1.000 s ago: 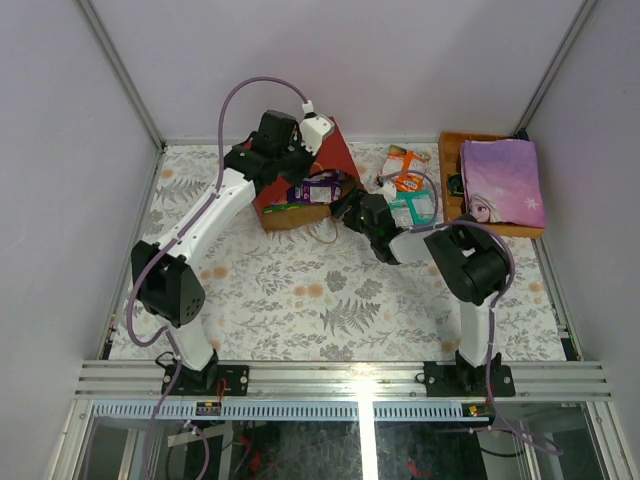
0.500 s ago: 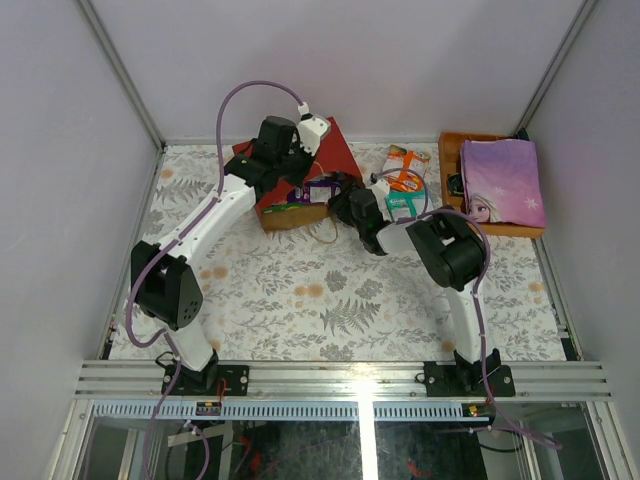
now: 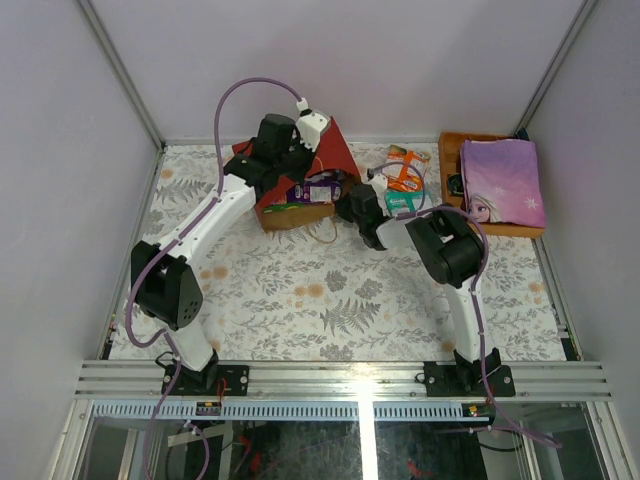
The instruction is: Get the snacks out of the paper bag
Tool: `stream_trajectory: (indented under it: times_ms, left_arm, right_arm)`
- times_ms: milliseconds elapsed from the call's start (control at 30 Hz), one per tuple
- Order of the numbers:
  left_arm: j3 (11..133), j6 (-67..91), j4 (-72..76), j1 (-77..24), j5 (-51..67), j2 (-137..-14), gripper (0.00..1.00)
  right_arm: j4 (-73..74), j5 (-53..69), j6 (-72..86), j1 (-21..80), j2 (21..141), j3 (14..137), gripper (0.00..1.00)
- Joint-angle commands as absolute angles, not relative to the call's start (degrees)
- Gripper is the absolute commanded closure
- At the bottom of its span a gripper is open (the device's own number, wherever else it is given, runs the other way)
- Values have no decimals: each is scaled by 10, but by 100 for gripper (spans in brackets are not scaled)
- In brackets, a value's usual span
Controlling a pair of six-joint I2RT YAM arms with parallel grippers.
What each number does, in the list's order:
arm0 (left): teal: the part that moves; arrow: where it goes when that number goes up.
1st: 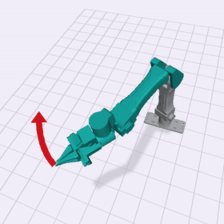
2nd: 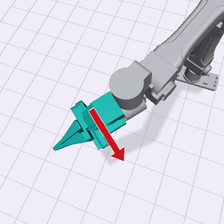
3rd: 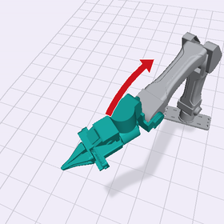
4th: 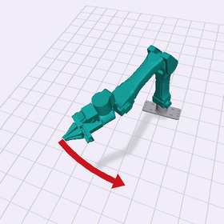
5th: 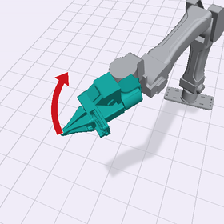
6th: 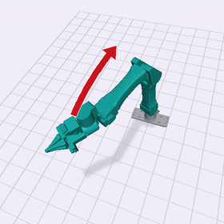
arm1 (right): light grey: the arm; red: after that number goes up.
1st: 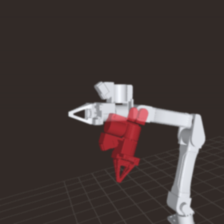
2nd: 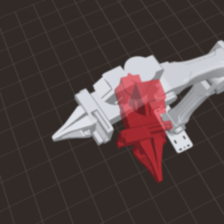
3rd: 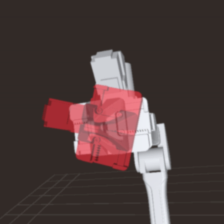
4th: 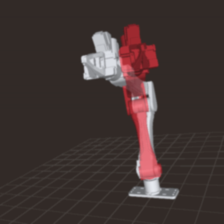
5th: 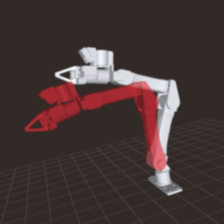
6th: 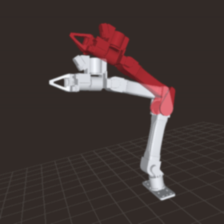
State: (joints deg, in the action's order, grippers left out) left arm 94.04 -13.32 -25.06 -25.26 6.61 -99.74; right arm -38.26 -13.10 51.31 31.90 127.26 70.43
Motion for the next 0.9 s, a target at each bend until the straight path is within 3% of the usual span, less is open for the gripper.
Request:
stream_trajectory:
  times_ms: [0, 267, 633, 867]
  left_arm:
    - [937, -128, -183, -241, 56, -981, 100]
    - [895, -102, -111, -226, 34, -952, 100]
    - [913, -100, -97, -224, -14, -960, 100]
    - [960, -86, -116, -223, 6, -982, 100]
  right_arm:
    - [-423, -68, 441, 316, 1253, 708, 100]
    - [-449, -8, 401, 334, 1091, 559, 100]
    - [-298, 51, 348, 365, 815, 418, 100]
    - [-206, 70, 279, 395, 721, 400, 100]
